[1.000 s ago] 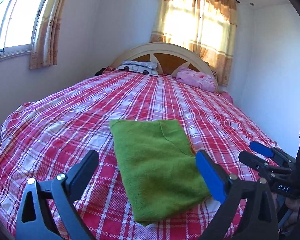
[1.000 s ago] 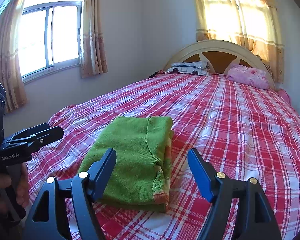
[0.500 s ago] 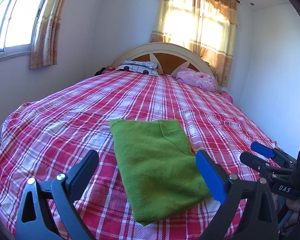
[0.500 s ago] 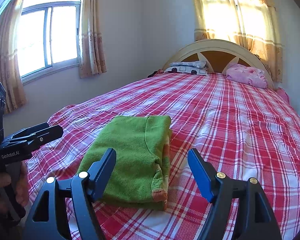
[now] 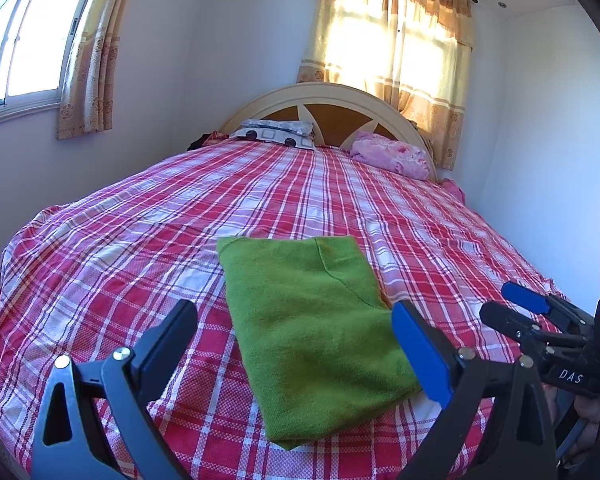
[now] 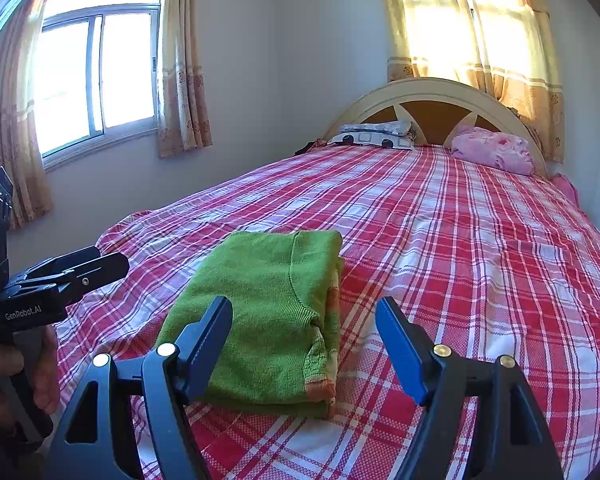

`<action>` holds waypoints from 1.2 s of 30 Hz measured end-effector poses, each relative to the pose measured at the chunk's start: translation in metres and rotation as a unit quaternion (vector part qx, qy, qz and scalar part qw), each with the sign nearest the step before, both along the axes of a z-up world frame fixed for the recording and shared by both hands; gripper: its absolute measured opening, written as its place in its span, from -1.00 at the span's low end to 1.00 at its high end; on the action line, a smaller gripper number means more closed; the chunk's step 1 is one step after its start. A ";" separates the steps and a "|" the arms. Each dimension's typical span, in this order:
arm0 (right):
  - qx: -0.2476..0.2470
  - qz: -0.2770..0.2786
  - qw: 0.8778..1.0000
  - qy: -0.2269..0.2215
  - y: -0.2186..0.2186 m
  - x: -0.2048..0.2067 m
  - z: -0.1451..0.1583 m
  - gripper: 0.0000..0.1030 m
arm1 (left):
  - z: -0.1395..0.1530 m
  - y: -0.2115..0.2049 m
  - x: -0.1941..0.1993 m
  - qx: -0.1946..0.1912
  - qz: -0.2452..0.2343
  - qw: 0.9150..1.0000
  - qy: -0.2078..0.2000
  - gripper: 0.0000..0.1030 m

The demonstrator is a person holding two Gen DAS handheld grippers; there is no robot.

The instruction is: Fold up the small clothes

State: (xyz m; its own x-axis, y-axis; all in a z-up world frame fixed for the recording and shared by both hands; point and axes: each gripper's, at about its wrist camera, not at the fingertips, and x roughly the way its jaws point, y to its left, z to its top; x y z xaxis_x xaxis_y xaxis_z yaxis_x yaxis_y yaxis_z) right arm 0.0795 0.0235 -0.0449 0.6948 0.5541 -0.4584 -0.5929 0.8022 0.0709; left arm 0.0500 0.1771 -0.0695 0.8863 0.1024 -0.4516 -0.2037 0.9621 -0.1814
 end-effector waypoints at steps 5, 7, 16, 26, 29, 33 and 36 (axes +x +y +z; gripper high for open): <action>0.001 0.000 1.000 0.000 0.000 0.000 0.000 0.45 | 0.000 0.001 0.001 0.002 0.000 1.000 -0.001 1.00; 0.001 0.000 1.000 -0.001 0.000 0.000 0.000 0.45 | 0.000 0.001 0.001 0.004 0.003 1.000 -0.001 1.00; 0.012 -0.007 1.000 -0.019 0.000 -0.005 0.007 0.45 | 0.007 0.002 -0.001 0.027 0.014 1.000 -0.005 1.00; 0.012 -0.003 1.000 -0.021 0.003 -0.007 0.007 0.45 | 0.017 0.018 -0.007 0.050 0.059 0.997 -0.017 1.00; 0.011 0.000 1.000 -0.021 0.004 -0.007 0.007 0.45 | 0.020 0.025 -0.010 0.048 0.062 0.997 -0.023 1.00; 0.009 0.005 1.000 -0.021 0.007 -0.008 0.007 0.45 | 0.019 0.029 -0.010 0.046 0.068 0.996 -0.024 1.00; 0.007 0.007 1.000 -0.022 0.008 -0.009 0.007 0.45 | 0.018 0.027 -0.010 0.052 0.065 0.996 -0.027 1.00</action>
